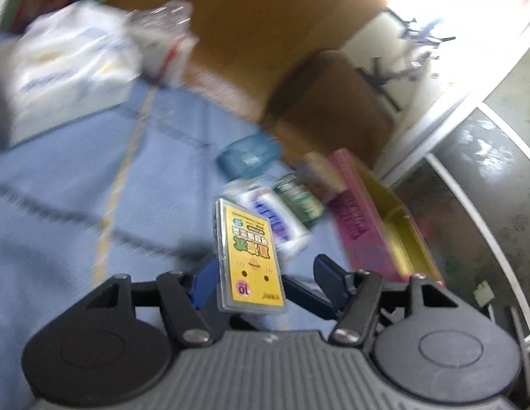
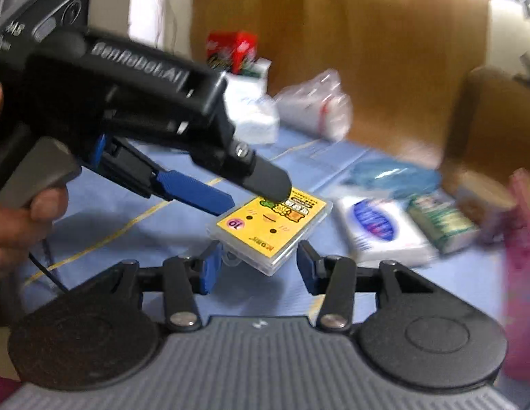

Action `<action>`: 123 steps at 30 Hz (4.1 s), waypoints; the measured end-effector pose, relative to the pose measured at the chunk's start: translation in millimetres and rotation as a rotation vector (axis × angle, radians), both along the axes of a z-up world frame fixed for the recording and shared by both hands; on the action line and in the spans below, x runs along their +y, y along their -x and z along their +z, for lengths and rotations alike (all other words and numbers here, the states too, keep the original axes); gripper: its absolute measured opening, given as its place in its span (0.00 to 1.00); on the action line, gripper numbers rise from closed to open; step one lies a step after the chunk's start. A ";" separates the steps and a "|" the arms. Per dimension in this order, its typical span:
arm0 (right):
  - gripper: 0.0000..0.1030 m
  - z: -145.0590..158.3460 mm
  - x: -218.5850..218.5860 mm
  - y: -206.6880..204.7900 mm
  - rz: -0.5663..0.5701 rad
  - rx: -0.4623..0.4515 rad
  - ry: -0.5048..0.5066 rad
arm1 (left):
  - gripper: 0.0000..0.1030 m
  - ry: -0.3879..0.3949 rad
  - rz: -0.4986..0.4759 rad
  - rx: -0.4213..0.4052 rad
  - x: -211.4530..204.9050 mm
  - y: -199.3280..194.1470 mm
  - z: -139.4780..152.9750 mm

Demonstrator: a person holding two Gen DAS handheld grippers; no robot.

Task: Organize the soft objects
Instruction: 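Lower the yellow card pack into the tin box and release it, then grasp the white wet-wipes packet with the right gripper and lift it, then carry the wipes packet over the tin box and open the right gripper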

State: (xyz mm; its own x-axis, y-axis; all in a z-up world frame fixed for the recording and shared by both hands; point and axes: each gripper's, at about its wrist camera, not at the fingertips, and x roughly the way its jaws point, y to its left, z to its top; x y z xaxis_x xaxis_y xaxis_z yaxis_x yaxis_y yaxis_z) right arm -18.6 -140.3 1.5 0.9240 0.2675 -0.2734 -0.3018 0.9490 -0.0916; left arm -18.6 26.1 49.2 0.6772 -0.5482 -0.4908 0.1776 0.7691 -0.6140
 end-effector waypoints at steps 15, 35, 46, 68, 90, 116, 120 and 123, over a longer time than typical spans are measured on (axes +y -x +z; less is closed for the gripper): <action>0.49 19.5 -140.8 60.2 -0.482 -0.221 -0.035 | 0.60 -0.101 -0.390 -0.167 -207.7 -67.3 50.6; 0.50 4.0 -217.2 82.3 -0.808 -0.258 -0.174 | 0.57 -0.078 -0.486 -0.145 -230.6 -62.0 32.1; 0.51 32.2 -116.5 37.2 -0.296 -0.199 -0.178 | 0.57 -0.072 -0.030 -0.017 -29.1 -29.9 -21.6; 0.74 10.7 -45.2 -40.1 -0.084 0.133 -0.121 | 0.75 0.032 0.021 0.026 6.3 -18.8 -39.0; 0.67 30.6 -93.5 47.5 -0.211 -0.167 -0.271 | 0.28 -0.043 -0.196 -0.172 -114.0 -22.8 37.1; 0.77 7.8 -189.6 30.3 -0.594 -0.177 -0.321 | 0.46 -0.234 -0.300 -0.229 -232.8 -90.6 33.1; 0.77 8.1 -173.4 45.4 -0.593 -0.236 -0.307 | 0.46 -0.220 -0.267 -0.261 -200.0 -69.3 35.9; 0.77 12.4 -156.1 51.5 -0.557 -0.269 -0.280 | 0.47 -0.231 -0.209 -0.250 -165.7 -54.1 27.5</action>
